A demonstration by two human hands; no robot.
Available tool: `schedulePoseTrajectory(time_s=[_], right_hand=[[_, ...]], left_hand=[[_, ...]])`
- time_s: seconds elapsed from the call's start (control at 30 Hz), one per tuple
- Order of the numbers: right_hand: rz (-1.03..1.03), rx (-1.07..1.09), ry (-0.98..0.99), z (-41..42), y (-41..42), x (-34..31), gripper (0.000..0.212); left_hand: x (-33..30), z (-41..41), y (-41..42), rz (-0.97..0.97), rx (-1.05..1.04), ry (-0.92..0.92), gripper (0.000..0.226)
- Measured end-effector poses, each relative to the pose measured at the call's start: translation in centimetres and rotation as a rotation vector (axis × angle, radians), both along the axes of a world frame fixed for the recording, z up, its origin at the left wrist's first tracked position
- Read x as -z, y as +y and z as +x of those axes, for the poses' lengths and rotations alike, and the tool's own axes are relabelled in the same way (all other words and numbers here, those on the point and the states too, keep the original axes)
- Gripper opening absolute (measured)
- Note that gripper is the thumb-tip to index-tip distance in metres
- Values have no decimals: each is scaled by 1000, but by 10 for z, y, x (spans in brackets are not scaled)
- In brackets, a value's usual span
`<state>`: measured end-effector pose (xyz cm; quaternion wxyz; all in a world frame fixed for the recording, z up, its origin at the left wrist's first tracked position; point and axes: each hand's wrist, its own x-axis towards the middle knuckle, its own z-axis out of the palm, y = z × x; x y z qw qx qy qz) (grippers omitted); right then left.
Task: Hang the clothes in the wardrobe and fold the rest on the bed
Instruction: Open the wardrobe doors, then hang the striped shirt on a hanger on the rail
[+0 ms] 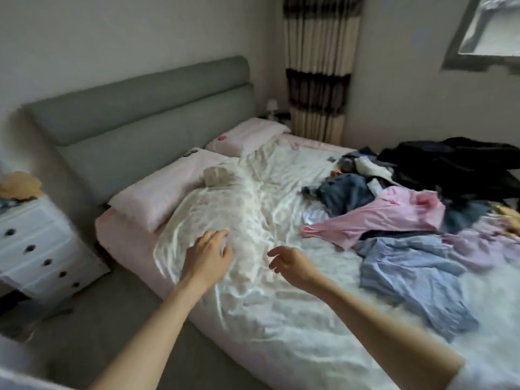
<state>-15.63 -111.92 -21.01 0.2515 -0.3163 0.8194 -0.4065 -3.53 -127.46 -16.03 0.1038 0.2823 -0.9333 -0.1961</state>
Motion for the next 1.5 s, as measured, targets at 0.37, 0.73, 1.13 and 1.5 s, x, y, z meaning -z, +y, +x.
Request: schedulePoseTrajectory(time_s=[0.37, 0.73, 1.13, 1.5], right_hand=[[284, 546, 36, -104, 217, 82, 26], [821, 317, 2, -251, 277, 238, 65], [499, 498, -33, -285, 212, 279, 4], [-116, 55, -688, -185, 121, 108, 25]], left_hand=[[71, -200, 162, 374, 434, -130, 33], [218, -307, 219, 644, 284, -394, 29], [269, -312, 182, 723, 114, -382, 50], [169, -183, 113, 864, 184, -80, 58]])
